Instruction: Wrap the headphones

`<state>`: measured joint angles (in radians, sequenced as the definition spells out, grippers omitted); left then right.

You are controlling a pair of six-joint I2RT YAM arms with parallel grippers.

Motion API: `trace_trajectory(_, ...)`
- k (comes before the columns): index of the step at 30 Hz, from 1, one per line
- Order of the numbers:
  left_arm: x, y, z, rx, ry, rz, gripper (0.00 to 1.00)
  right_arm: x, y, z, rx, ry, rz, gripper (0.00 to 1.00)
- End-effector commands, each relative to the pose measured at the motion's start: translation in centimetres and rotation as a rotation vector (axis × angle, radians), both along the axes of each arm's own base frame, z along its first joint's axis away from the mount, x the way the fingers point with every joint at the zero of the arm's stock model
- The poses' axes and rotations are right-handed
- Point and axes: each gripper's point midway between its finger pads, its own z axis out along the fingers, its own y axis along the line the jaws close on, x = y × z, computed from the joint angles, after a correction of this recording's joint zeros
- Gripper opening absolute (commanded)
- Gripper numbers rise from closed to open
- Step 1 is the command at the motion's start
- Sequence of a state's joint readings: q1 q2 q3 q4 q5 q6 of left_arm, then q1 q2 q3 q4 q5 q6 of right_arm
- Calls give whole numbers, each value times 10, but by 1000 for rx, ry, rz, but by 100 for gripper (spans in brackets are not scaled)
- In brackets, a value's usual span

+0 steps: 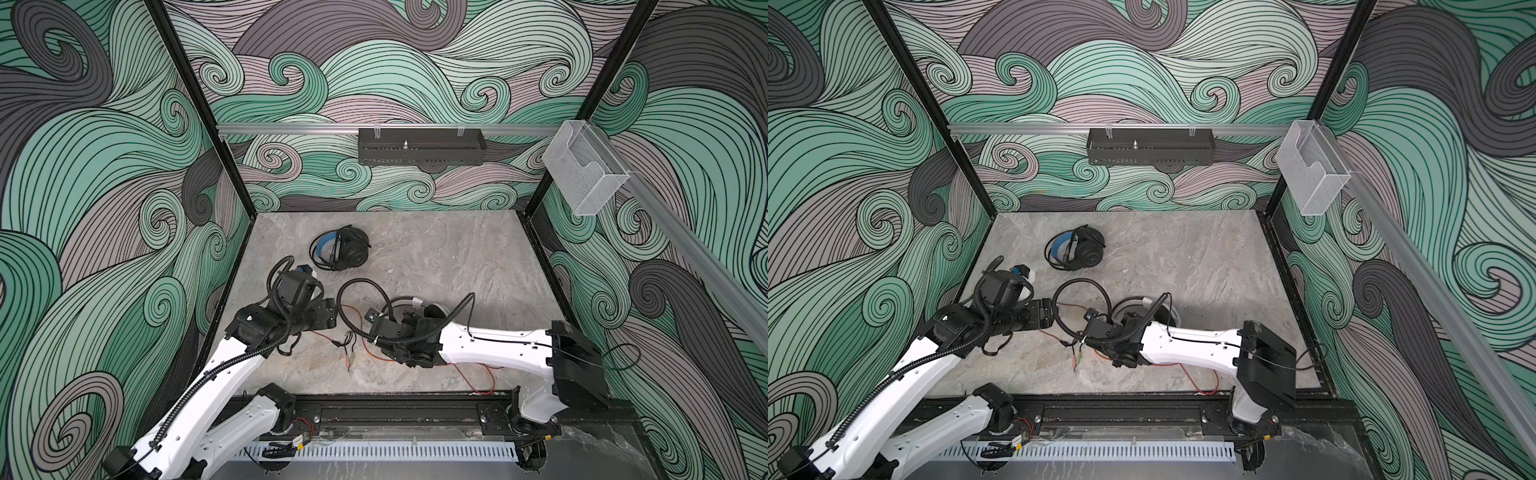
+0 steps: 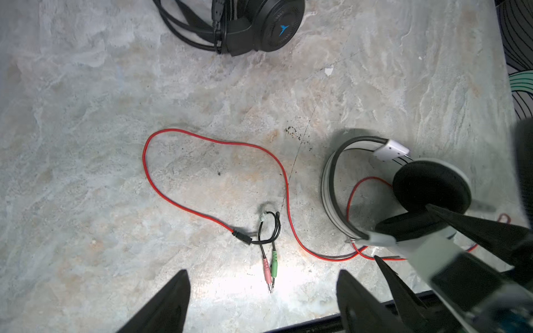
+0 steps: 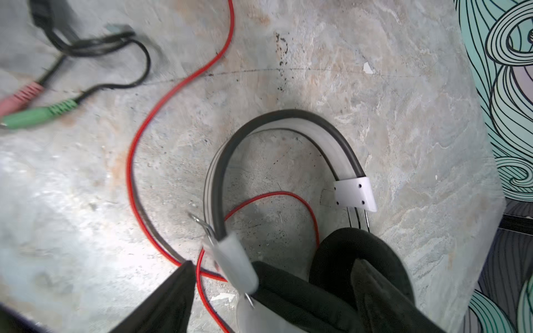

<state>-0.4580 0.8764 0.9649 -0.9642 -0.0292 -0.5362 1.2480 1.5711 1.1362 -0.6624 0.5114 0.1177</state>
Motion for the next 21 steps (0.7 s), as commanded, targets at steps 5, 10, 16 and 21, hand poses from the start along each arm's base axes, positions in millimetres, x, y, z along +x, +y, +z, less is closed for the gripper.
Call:
trace_trajectory(5,8,-36,-8,-120,116,-102,76,-16,-10,63,249,19,15,93)
trace_trajectory(10,23,-73,-36,-112,287,-206,72,-2,-48,71,366,133,-138,99)
trace_trajectory(16,43,-123,-65,-16,380,-341,72,13,-98,77,407,102,-269,99)
trace_trajectory(21,57,-136,-105,74,449,-340,64,11,-125,79,422,85,-331,99)
